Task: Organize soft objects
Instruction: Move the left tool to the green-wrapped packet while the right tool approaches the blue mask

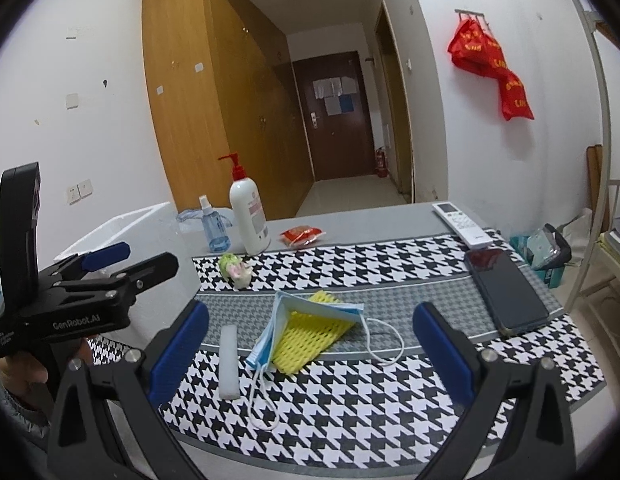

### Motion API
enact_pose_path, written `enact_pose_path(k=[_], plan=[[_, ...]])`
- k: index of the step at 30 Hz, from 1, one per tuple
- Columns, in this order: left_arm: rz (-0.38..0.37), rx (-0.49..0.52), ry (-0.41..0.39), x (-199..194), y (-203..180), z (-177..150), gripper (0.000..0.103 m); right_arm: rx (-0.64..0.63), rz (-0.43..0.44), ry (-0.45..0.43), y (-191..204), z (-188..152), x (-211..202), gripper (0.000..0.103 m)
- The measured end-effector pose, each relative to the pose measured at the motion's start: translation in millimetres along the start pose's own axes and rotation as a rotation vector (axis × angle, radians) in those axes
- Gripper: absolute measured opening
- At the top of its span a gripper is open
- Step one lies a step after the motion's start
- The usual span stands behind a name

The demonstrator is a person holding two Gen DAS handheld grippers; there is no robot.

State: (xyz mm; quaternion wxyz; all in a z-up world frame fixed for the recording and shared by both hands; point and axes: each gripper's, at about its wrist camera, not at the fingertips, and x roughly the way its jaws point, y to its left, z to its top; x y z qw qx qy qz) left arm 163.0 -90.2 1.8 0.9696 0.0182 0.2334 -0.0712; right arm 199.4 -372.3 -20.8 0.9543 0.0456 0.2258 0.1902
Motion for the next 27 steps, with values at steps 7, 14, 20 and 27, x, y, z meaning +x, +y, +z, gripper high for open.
enact_pose_path(k=[7,14,20,27], plan=[[0.033,-0.014,0.031,21,-3,3,0.102,-0.016,0.033,0.043,-5,0,15,0.103],[0.050,-0.012,0.055,42,-7,6,0.102,-0.008,0.045,0.071,-15,0,29,0.103],[0.085,-0.014,0.095,62,-7,7,0.102,-0.005,0.045,0.097,-22,0,40,0.103],[0.113,-0.006,0.125,80,-4,11,0.102,0.006,0.075,0.130,-25,-3,51,0.103]])
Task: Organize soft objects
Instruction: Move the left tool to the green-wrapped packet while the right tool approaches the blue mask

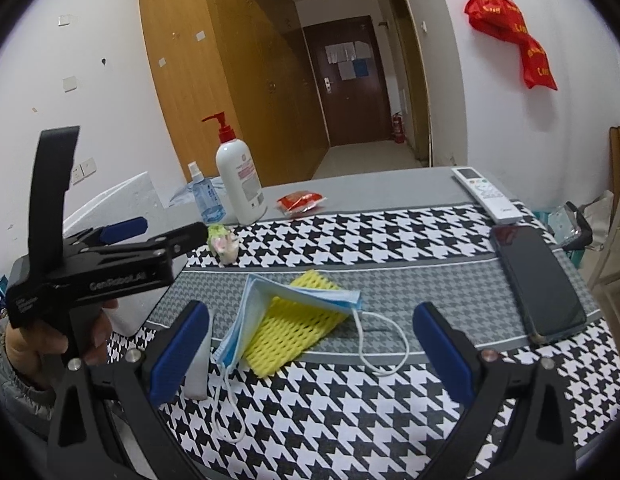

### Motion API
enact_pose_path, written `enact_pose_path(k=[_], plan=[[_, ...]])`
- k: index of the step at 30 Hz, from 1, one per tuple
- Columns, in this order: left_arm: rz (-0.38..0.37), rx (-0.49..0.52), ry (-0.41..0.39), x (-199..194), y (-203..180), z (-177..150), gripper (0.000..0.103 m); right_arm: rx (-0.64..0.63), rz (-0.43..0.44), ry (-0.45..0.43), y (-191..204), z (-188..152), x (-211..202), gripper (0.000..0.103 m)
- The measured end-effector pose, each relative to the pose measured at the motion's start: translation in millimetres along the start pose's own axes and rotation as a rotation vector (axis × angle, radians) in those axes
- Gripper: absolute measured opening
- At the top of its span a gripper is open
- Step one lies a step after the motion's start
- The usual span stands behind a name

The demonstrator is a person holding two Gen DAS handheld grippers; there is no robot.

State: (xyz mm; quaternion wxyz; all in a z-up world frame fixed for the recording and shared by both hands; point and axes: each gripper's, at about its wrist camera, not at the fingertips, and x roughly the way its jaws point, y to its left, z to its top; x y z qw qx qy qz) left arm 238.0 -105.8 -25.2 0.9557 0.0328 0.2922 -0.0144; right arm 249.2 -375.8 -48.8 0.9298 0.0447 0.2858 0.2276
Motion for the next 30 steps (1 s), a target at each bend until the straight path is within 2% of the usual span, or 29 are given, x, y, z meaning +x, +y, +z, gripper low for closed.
enact_pose_path(k=[8,16,18,21,25,27,30], plan=[[0.065,-0.001,0.044,22,2,6,0.097,-0.004,0.013,0.015,-3,2,6,0.103],[0.054,-0.049,0.124,50,11,10,0.094,-0.008,0.017,0.030,-8,6,15,0.103],[0.059,-0.053,0.151,61,14,10,0.087,-0.014,0.022,0.037,-7,6,19,0.103],[0.044,-0.079,0.184,73,19,9,0.087,-0.023,0.033,0.045,-5,8,24,0.103],[0.066,-0.093,0.193,88,25,8,0.087,-0.034,0.033,0.059,-5,10,31,0.103],[0.085,-0.110,0.208,93,29,8,0.082,-0.040,0.035,0.067,-4,10,35,0.103],[0.092,-0.115,0.220,100,33,8,0.080,-0.049,0.034,0.080,-3,11,39,0.103]])
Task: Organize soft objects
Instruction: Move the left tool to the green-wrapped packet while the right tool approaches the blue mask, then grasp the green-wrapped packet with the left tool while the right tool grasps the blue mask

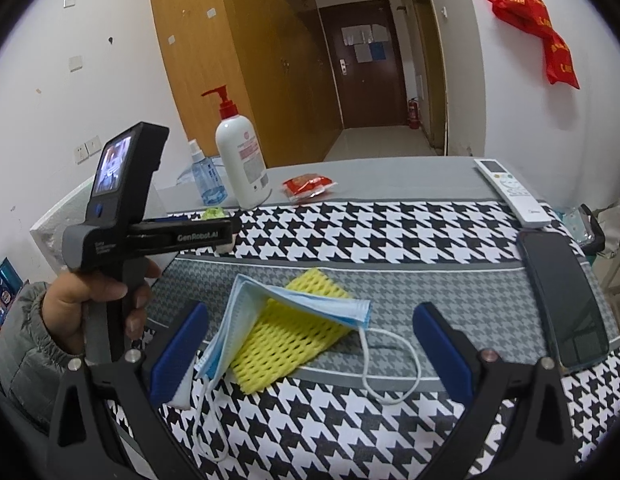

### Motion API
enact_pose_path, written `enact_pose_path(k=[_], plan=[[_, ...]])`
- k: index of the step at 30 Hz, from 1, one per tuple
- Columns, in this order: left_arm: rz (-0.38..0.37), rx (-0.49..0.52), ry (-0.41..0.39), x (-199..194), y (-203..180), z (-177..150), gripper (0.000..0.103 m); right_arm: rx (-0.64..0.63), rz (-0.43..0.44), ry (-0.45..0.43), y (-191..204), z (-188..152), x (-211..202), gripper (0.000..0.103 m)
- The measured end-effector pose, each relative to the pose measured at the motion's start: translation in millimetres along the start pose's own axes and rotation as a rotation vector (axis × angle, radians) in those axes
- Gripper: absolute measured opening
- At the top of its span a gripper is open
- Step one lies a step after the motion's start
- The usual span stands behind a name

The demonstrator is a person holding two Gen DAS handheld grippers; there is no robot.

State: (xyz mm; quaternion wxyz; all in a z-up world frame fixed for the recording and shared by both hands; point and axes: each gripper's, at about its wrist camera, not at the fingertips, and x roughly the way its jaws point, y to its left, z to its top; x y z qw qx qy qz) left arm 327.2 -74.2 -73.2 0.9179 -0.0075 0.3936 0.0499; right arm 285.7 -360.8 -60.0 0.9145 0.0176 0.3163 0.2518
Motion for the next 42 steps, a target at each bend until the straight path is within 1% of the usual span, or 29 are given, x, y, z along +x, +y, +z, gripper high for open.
enact_pose_path(k=[1,3,4,5,8,11,14,16,18,19,23,28,33,38,42], plan=[[0.001,0.002,0.005,2,1,0,0.080,-0.001,0.000,0.007,0,0,2,0.103],[0.000,0.012,0.023,9,1,1,0.073,-0.003,0.005,0.015,1,0,6,0.103],[0.006,0.017,0.033,13,2,2,0.071,-0.004,0.004,0.019,2,0,7,0.103],[0.015,0.015,0.044,17,2,3,0.067,-0.006,0.004,0.020,2,-1,8,0.103],[0.034,0.012,0.057,26,4,3,0.066,-0.006,0.007,0.024,2,-1,10,0.103],[0.036,0.020,0.075,39,2,5,0.057,-0.006,0.001,0.031,2,-1,13,0.103],[0.036,0.026,0.089,46,2,5,0.054,-0.012,0.001,0.034,3,0,14,0.103],[0.037,0.039,0.087,50,0,6,0.049,-0.015,0.000,0.034,4,0,14,0.103],[0.031,0.045,0.086,55,0,7,0.039,-0.014,0.003,0.042,6,0,17,0.103],[0.028,0.044,0.084,58,0,8,0.038,-0.016,0.003,0.047,7,0,19,0.103],[0.000,0.037,0.080,65,4,12,0.026,-0.021,0.014,0.072,12,1,28,0.103],[-0.048,0.033,0.068,61,9,10,0.023,-0.048,0.032,0.090,20,3,37,0.103],[-0.081,0.043,0.031,40,13,6,0.022,-0.071,0.029,0.101,27,4,43,0.103],[-0.108,0.043,-0.017,16,17,0,0.022,-0.081,-0.008,0.086,27,6,39,0.103],[-0.133,0.057,-0.047,-1,11,-3,0.022,-0.108,-0.002,0.078,33,7,36,0.103]])
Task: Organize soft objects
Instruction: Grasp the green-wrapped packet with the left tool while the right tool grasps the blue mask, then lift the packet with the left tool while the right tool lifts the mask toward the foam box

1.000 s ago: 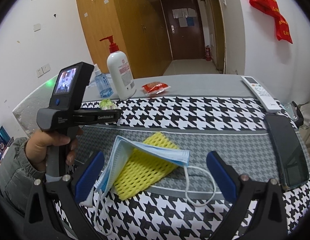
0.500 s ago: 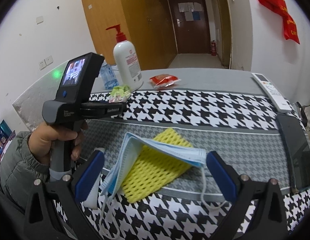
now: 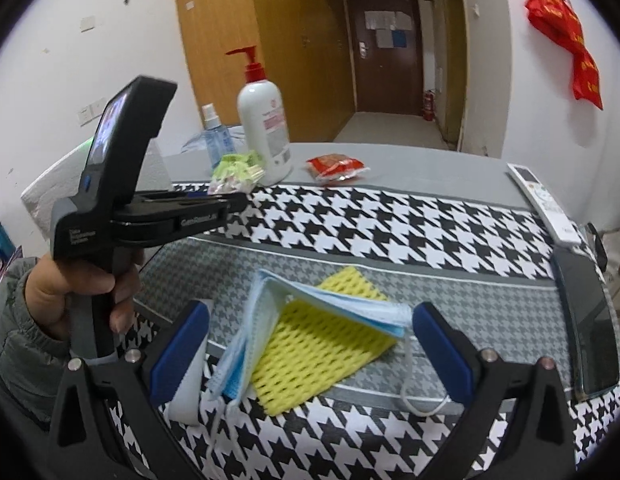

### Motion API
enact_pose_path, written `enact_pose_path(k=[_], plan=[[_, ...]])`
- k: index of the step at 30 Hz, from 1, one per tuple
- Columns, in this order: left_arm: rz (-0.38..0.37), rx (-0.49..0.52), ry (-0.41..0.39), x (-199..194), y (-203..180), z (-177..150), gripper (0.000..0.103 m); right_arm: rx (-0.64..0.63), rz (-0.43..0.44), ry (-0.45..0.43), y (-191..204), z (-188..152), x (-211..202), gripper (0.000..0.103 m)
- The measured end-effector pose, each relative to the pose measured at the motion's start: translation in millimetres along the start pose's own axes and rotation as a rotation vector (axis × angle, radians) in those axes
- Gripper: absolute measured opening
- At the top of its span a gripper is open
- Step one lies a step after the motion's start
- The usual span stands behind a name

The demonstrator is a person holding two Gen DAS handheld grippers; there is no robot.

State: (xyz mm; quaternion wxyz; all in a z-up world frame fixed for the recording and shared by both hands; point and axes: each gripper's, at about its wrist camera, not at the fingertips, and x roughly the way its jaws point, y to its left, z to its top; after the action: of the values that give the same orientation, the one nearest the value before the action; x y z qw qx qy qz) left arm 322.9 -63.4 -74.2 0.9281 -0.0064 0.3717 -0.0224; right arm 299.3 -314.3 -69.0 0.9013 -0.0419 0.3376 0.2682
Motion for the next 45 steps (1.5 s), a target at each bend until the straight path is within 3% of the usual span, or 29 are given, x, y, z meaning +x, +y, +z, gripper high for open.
enact_pose_path(k=[5,13,15,19,21,25,27,31,35,45], plan=[[-0.009,0.003,-0.033,-18,0,-10,0.022,-0.041,-0.019,-0.008,8,4,1,0.103],[-0.041,-0.011,-0.037,-26,1,-14,0.022,-0.071,-0.016,0.059,13,6,20,0.102],[-0.044,-0.011,-0.046,-30,1,-14,0.022,-0.077,-0.009,0.072,13,6,23,0.089],[-0.053,-0.015,-0.050,-32,2,-15,0.022,-0.069,-0.020,0.105,11,4,29,0.077],[-0.055,-0.016,-0.053,-33,2,-16,0.023,-0.067,-0.022,0.112,10,3,30,0.067],[-0.060,-0.007,-0.060,-36,-1,-17,0.023,-0.067,-0.019,0.118,10,1,27,0.060],[-0.064,-0.001,-0.071,-39,-2,-17,0.023,-0.071,-0.019,0.130,11,-1,29,0.048],[-0.063,-0.002,-0.092,-44,-1,-17,0.023,-0.072,-0.020,0.138,14,-2,32,0.038],[-0.061,-0.010,-0.108,-50,4,-19,0.022,-0.056,-0.028,0.114,15,0,22,0.012],[-0.098,0.030,-0.184,-77,-2,-28,0.022,0.049,-0.038,0.021,10,1,-14,0.012]])
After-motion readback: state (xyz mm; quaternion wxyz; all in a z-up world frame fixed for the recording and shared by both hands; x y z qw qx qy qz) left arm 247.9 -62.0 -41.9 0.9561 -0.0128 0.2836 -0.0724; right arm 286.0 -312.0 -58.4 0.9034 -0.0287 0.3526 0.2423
